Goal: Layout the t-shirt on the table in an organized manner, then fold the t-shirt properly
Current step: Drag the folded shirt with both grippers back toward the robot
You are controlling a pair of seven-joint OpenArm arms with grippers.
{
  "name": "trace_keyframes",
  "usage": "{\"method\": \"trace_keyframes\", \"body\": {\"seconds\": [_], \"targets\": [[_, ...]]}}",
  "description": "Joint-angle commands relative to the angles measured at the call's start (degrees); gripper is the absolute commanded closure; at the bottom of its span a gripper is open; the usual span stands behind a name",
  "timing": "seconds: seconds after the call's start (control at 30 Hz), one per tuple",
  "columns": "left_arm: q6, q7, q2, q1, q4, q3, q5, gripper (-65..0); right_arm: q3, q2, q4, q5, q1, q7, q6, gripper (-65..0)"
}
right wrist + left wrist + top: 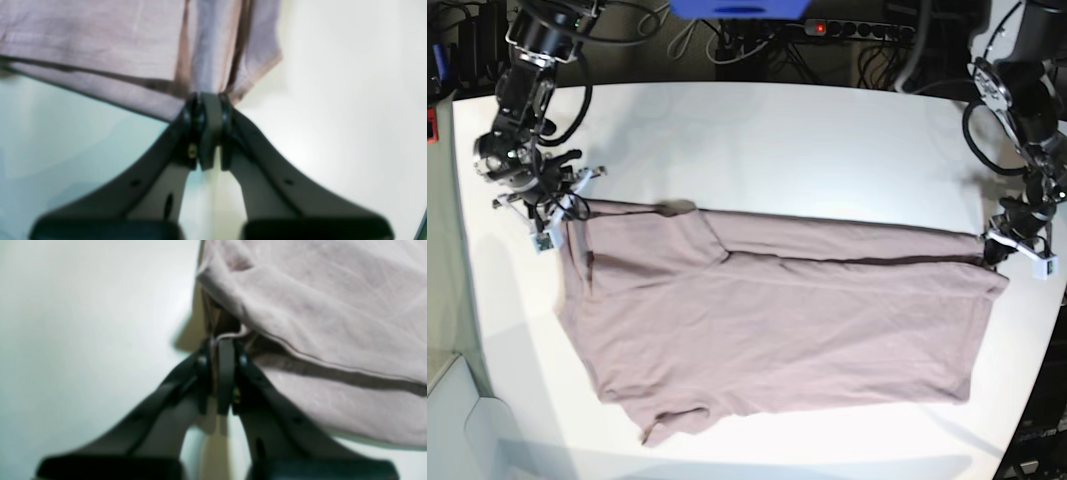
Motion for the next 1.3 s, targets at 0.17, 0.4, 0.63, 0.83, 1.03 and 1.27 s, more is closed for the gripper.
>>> {"method": "trace_keyframes", "body": {"seconds": [0.17, 0.4, 0.63, 0.83, 1.03, 1.27], "targets": [[0.56, 7.53, -2.6, 2.69, 7.08, 0.04, 1.75, -0.2, -0.16, 1.85, 7.17, -0.6, -4.06, -1.15, 0.25, 0.0], [0.56, 18.26, -1.99, 10.16, 22.37, -0.05, 1.66, -0.2, 0.11, 3.17, 13.67, -0.6, -9.6, -1.24, 0.25, 0.0], [0.56, 20.63, 0.74, 19.92, 35.21, -0.14, 1.57, -0.2, 1.51, 3.08, 18.42, -0.69, -15.57, -1.59, 0.25, 0.0], [0.56, 20.54, 3.55, 25.55, 39.16, -5.5, 1.57, -0.2, 1.42, 3.08, 21.06, -0.69, -21.64, -1.15, 0.25, 0.0], [0.56, 20.72, 4.52, 27.83, 38.99, -8.93, 2.1, -0.2, 1.25, 3.08, 20.97, -0.69, -24.98, -1.15, 0.25, 0.0], [0.56, 20.72, 5.22, 28.8, 38.9, -8.66, 2.19, -0.5, 1.16, 2.99, 20.79, -0.69, -25.42, -1.15, 0.25, 0.0]]}}
